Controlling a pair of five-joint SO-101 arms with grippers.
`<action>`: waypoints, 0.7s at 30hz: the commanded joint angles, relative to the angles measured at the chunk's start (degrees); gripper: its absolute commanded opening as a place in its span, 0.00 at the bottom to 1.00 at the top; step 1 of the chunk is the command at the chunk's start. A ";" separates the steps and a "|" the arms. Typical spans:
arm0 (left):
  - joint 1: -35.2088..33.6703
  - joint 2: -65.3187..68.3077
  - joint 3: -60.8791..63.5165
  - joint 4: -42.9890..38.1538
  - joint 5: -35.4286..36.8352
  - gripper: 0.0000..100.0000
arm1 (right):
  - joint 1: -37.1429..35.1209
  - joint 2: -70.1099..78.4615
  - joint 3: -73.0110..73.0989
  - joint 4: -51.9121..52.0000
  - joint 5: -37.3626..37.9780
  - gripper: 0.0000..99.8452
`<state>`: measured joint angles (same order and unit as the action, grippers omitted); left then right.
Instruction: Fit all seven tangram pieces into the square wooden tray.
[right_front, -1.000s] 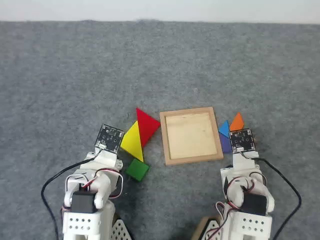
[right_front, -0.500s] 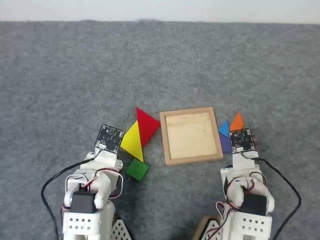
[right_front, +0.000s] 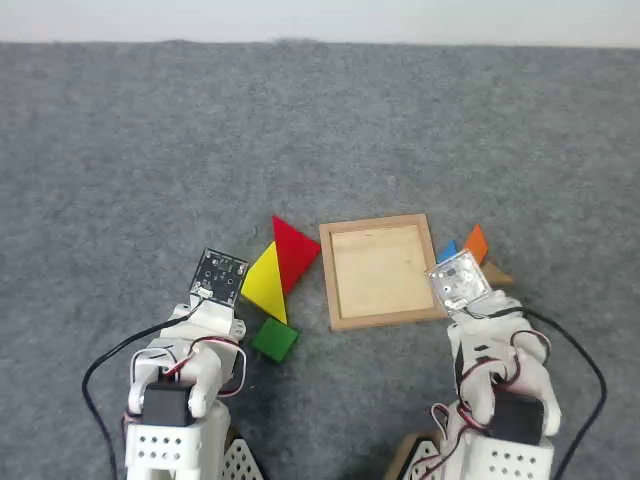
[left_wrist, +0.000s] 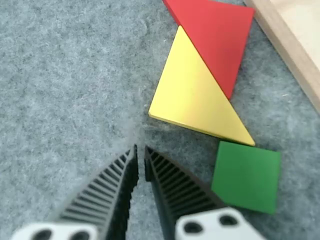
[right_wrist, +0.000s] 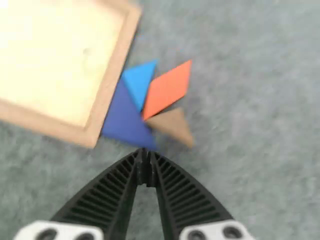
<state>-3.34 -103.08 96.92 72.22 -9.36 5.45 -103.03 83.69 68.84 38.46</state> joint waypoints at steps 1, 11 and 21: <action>-0.26 -0.97 -0.57 0.18 -0.44 0.02 | 0.48 6.46 -9.14 -1.63 -2.81 0.01; -0.26 -0.97 -0.57 0.18 -0.44 0.02 | -4.09 53.49 -34.99 -1.63 -11.08 0.02; -0.26 -0.97 -0.57 0.18 -0.44 0.02 | -28.26 78.11 -47.47 -7.34 -20.04 0.20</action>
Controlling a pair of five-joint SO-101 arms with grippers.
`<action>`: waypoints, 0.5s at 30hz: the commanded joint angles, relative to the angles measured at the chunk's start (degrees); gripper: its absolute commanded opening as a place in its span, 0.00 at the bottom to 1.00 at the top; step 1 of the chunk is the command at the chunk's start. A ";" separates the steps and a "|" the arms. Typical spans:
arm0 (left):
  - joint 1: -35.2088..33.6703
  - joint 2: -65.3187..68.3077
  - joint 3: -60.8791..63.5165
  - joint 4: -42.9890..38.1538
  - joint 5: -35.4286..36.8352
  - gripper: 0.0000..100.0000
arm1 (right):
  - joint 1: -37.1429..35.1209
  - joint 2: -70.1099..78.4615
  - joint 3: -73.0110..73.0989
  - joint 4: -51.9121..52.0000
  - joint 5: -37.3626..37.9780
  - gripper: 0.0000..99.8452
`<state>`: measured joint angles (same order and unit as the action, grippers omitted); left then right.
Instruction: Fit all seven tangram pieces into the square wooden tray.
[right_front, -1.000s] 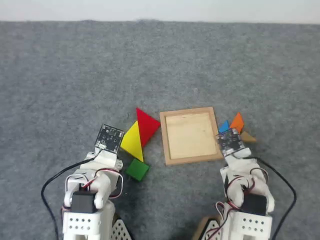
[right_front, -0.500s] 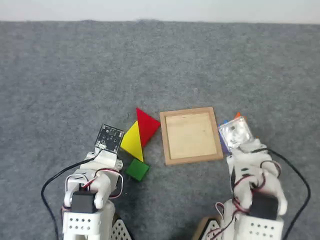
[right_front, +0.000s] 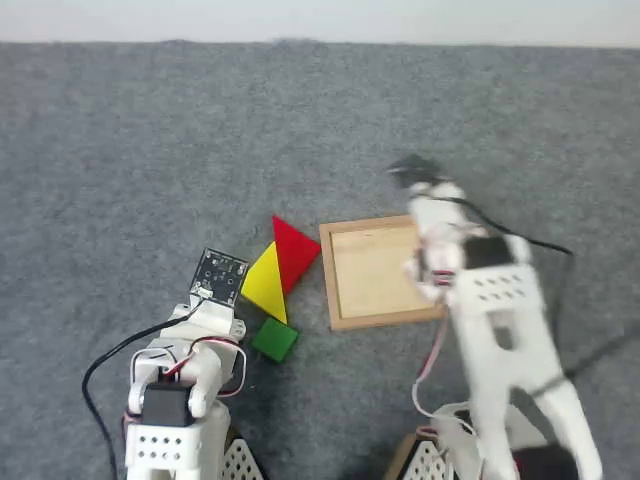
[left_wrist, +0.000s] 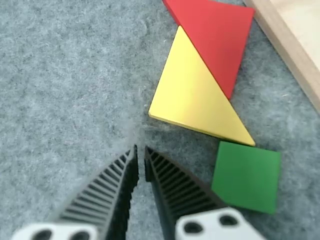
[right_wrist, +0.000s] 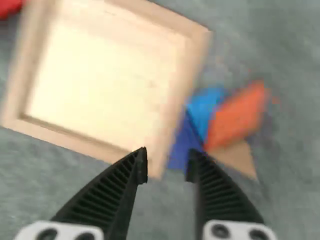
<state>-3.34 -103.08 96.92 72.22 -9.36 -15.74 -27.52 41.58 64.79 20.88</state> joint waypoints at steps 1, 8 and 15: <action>-0.26 -0.97 -0.57 0.18 -0.44 0.02 | -8.48 4.09 -6.33 -3.47 -2.99 0.21; -0.26 -0.97 -0.57 0.18 -0.44 0.02 | 0.04 3.21 -3.08 -2.77 -6.59 0.17; -0.18 -0.97 -0.57 0.09 -0.26 0.02 | 10.15 -17.98 12.92 -2.77 -5.45 0.03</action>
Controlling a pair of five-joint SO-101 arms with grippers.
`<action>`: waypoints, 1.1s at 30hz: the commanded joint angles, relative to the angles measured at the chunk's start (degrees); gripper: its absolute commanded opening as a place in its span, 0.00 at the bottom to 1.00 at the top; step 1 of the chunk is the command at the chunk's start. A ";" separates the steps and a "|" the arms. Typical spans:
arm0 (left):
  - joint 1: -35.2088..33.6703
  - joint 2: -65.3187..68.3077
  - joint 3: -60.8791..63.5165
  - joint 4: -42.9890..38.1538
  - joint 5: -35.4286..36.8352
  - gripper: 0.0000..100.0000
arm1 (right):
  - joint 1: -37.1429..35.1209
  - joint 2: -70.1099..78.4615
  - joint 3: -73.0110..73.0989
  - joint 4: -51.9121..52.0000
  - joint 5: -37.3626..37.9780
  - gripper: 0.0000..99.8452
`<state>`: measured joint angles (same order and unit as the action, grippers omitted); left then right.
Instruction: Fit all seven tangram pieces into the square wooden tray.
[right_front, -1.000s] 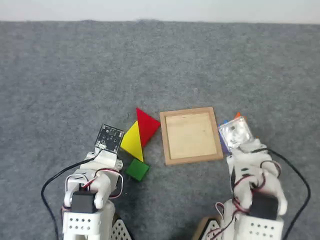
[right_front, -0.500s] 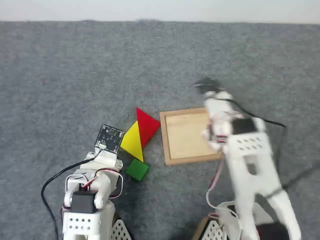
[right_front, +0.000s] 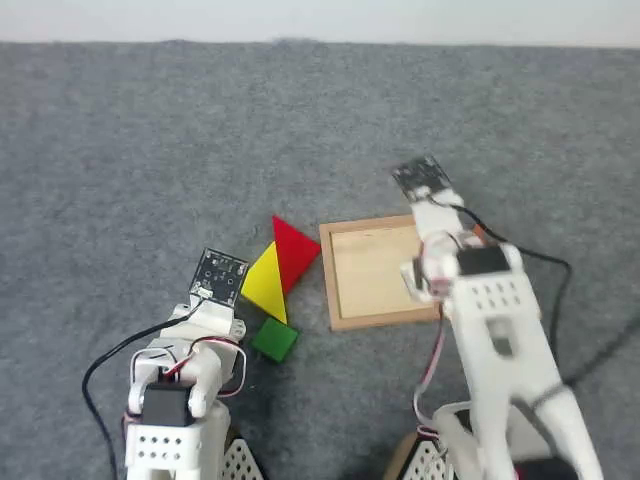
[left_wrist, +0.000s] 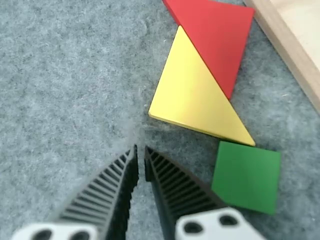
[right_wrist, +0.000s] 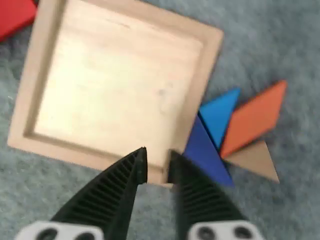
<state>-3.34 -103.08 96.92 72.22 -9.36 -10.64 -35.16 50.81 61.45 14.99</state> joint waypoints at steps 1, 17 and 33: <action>0.09 -0.97 -0.57 0.09 -0.26 0.02 | 7.52 -13.32 6.07 0.84 2.11 0.03; -4.13 -0.53 -8.75 -8.53 -13.80 0.02 | 16.48 -30.20 30.86 -3.74 12.22 0.03; 2.46 73.76 -53.76 -2.90 -0.35 0.20 | 16.48 -30.37 32.26 -4.88 12.22 0.03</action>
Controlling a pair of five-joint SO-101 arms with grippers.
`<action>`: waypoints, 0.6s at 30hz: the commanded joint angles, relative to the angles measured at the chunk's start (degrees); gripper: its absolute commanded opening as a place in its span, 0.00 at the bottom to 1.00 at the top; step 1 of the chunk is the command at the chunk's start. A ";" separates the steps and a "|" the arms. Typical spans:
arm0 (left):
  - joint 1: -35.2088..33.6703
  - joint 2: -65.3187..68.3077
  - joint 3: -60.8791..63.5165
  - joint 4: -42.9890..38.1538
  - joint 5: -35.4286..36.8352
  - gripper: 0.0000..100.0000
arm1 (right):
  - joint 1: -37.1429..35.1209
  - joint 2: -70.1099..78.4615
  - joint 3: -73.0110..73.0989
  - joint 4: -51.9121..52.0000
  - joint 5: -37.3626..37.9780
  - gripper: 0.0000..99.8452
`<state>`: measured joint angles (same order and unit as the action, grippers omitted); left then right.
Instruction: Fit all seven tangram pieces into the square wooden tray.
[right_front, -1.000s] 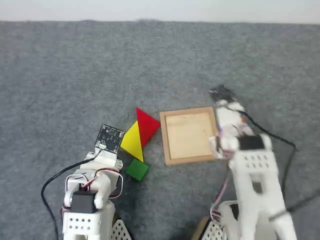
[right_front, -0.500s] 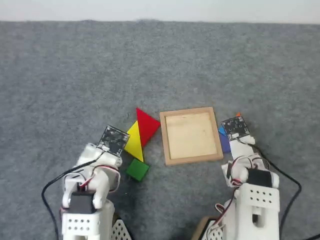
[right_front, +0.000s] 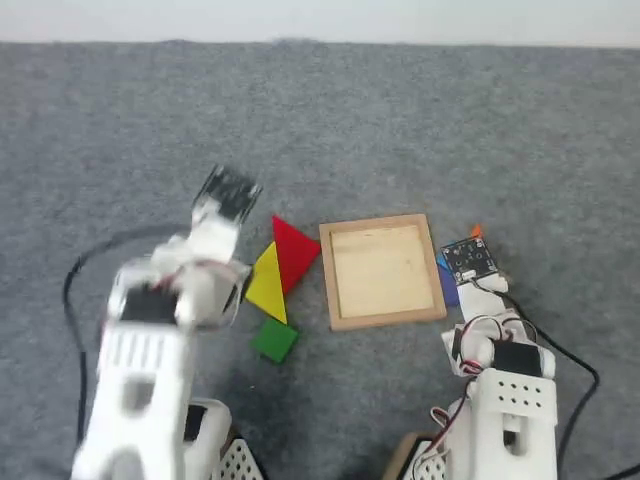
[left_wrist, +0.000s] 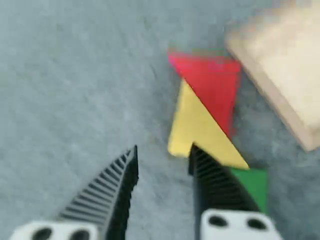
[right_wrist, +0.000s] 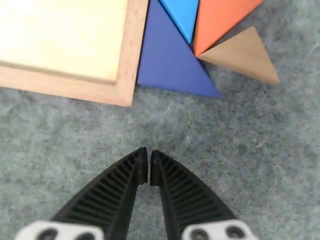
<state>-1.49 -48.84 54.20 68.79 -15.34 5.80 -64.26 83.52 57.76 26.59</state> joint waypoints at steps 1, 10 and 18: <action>0.62 23.38 -12.70 0.53 6.86 0.22 | 0.04 -1.27 -0.44 -1.19 0.62 0.03; 0.53 50.81 -23.16 0.26 9.49 0.29 | 0.04 -1.45 -0.44 -0.92 0.79 0.03; -1.32 56.26 -23.78 0.26 10.90 0.29 | 0.04 -1.54 -0.44 -0.84 0.79 0.03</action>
<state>-1.49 6.46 32.40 68.79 -5.58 5.80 -64.26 83.52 57.76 26.59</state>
